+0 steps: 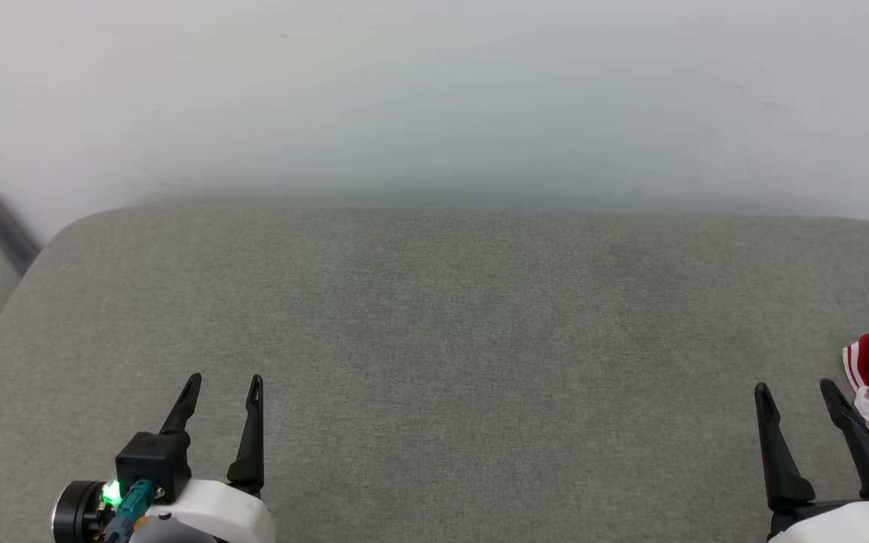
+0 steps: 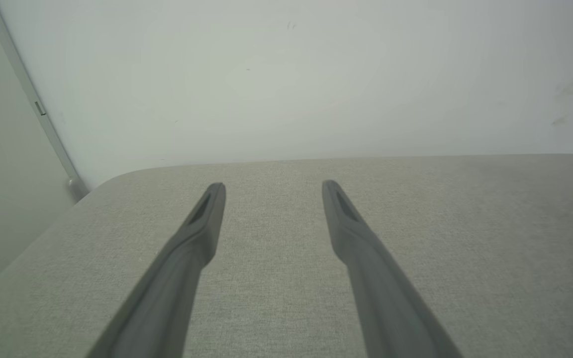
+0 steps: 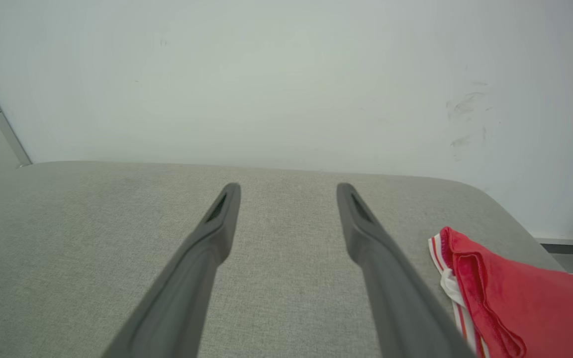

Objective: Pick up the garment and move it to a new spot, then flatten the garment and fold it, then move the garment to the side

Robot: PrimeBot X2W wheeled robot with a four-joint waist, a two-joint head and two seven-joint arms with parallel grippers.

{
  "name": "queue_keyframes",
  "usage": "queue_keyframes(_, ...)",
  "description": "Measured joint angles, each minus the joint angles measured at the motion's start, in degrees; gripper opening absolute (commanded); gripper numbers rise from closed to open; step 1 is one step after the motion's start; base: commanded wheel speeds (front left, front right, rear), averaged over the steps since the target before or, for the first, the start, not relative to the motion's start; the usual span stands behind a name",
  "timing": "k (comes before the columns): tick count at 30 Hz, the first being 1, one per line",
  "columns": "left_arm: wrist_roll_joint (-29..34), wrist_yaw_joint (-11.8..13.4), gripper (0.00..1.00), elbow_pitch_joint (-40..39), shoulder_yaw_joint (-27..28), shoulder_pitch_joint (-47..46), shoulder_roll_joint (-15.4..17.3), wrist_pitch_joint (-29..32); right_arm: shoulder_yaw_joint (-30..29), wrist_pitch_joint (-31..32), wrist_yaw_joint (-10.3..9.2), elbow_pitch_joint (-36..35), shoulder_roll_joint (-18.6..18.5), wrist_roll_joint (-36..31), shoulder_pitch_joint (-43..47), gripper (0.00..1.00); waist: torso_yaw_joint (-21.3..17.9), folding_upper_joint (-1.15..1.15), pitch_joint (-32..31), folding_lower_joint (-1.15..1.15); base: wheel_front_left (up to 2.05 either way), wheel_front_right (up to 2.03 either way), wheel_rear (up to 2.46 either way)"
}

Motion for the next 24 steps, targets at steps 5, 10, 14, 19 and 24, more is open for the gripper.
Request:
queue_keyframes(5,0.0,-0.2,1.00,0.5,0.2,0.0,-0.3,0.0,0.1,-0.2,0.00,0.0,0.0,0.1,0.0,1.00,-0.3,0.00,0.0,0.00,0.00,0.00,0.00)
queue_keyframes(10,0.0,-1.1,1.00,0.5,1.0,0.0,-1.2,0.0,0.0,-0.2,0.00,0.0,0.0,0.7,0.0,1.00,-0.4,0.00,0.3,0.00,0.00,0.00,0.00)
queue_keyframes(14,0.0,-1.2,0.00,1.3,0.7,0.4,-2.0,0.1,0.2,0.0,0.01,1.3,0.0,0.9,0.1,0.00,-0.4,0.00,0.4,0.00,0.00,0.00,0.00)
queue_keyframes(19,-2.3,-1.9,0.00,2.5,0.8,1.7,-3.7,1.0,0.5,0.1,0.01,3.4,0.1,3.9,0.3,0.00,-0.5,0.00,0.5,0.00,0.00,0.00,0.00)
queue_keyframes(24,-6.6,-3.4,0.00,2.9,2.9,1.7,-4.8,2.2,0.7,0.1,0.01,5.1,0.0,10.1,-0.2,0.00,-0.6,0.00,0.6,0.00,0.00,0.00,0.00)
